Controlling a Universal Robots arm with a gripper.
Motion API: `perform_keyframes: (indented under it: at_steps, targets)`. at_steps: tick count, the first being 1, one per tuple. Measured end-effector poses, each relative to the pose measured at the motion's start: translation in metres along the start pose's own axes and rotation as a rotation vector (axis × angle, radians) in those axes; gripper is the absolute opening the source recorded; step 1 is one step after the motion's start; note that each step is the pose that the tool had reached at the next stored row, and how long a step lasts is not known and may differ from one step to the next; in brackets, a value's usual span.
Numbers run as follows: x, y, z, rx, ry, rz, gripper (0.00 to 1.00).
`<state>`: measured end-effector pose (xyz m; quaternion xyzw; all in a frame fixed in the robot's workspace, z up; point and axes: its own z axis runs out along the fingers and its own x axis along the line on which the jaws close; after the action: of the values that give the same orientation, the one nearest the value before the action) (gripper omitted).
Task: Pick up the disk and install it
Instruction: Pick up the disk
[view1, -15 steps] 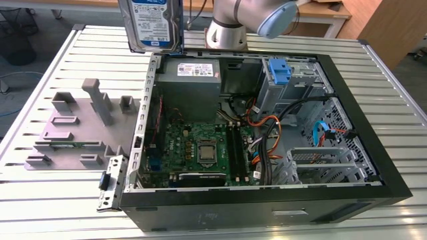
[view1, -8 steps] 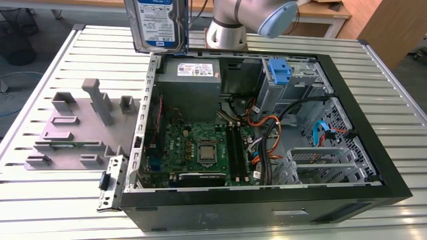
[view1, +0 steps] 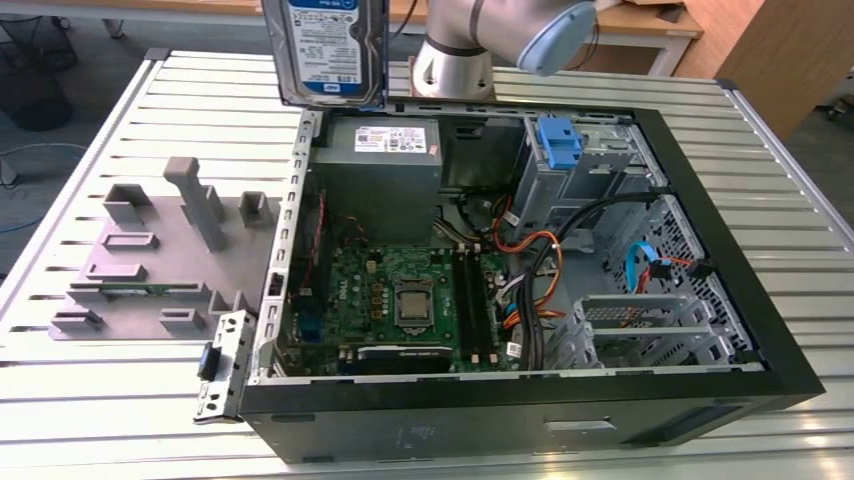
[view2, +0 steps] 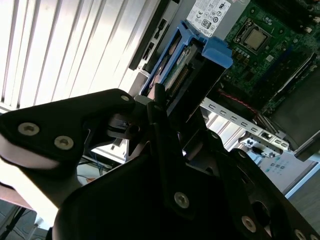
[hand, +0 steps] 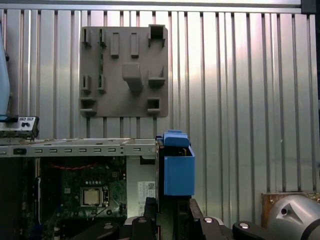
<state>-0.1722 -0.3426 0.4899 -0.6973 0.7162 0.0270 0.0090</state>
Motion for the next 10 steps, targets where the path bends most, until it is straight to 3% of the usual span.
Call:
perform_keyframes:
  at_steps: [10]
  targets:
    - [-0.0004, -0.0158, -0.0004, 0.0000, 0.0000, 0.000, 0.35]
